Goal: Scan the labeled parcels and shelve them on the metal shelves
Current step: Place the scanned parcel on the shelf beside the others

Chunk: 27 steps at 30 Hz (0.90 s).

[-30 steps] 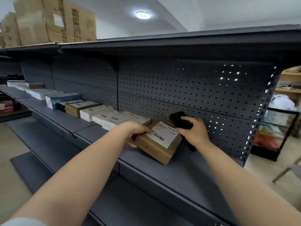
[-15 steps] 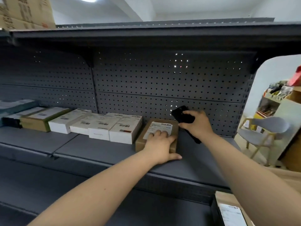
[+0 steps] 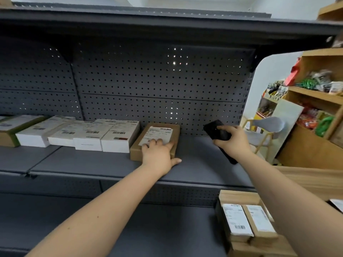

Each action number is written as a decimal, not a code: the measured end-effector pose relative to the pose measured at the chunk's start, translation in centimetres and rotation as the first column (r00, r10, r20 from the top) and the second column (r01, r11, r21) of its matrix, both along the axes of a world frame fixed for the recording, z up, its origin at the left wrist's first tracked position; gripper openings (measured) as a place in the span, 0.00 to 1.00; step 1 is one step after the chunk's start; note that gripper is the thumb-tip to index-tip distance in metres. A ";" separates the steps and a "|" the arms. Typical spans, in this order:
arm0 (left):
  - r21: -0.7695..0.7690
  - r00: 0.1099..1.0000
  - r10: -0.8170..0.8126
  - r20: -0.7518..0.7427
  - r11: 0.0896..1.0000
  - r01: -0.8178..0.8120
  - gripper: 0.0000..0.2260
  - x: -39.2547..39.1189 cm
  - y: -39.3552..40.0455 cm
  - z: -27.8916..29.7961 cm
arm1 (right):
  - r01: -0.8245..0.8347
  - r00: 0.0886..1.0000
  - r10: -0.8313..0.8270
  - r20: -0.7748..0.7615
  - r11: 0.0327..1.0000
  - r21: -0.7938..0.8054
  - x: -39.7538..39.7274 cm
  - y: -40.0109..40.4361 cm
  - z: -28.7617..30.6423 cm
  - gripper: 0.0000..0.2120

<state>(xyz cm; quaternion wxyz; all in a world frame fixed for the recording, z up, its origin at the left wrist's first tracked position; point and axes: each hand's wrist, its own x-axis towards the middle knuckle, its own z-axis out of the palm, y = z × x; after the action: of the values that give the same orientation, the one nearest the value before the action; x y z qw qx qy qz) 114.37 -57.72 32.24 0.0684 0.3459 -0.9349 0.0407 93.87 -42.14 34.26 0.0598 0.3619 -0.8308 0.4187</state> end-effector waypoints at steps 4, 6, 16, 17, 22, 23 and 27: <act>-0.018 0.998 0.058 0.030 0.998 -0.057 0.33 -0.2 0.9 -0.2 | 0.027 0.999 -0.026 0.018 1.000 -0.015 -2.4 3.6 -0.3 0.27; -0.031 0.994 0.100 0.047 0.995 -0.099 0.33 -0.4 1.4 -0.1 | 0.024 0.999 -0.024 0.028 0.999 -0.024 -3.8 5.4 -0.4 0.27; -0.011 0.969 0.233 0.086 0.972 -0.233 0.34 -0.6 1.8 1.0 | -0.089 0.995 0.091 -0.029 0.994 0.057 -5.3 7.7 -1.4 0.27; -0.003 0.969 0.231 0.082 0.973 -0.232 0.34 -0.5 1.9 1.1 | -0.100 0.994 0.102 -0.033 0.993 0.054 -4.9 7.3 -1.4 0.27; -0.085 0.988 0.150 -0.038 0.985 -0.153 0.32 -2.2 4.4 1.6 | -0.125 0.991 0.127 -0.051 0.991 0.050 -4.1 6.4 -1.1 0.27; -0.112 0.992 0.111 -0.058 0.987 -0.117 0.31 -3.2 5.3 1.9 | -0.128 0.990 0.130 -0.048 0.991 0.047 -4.2 6.6 -0.9 0.26; -0.148 0.994 -0.037 -0.100 0.989 0.022 0.29 -8.8 10.2 3.3 | -0.105 0.993 0.106 -0.049 0.994 0.031 -5.9 9.2 -0.2 0.27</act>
<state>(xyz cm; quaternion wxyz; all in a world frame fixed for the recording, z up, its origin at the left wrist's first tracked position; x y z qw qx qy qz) 105.58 -47.53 35.56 0.1422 0.3277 -0.9296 0.0906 87.92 -32.89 34.04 0.0536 0.4168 -0.8145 0.4001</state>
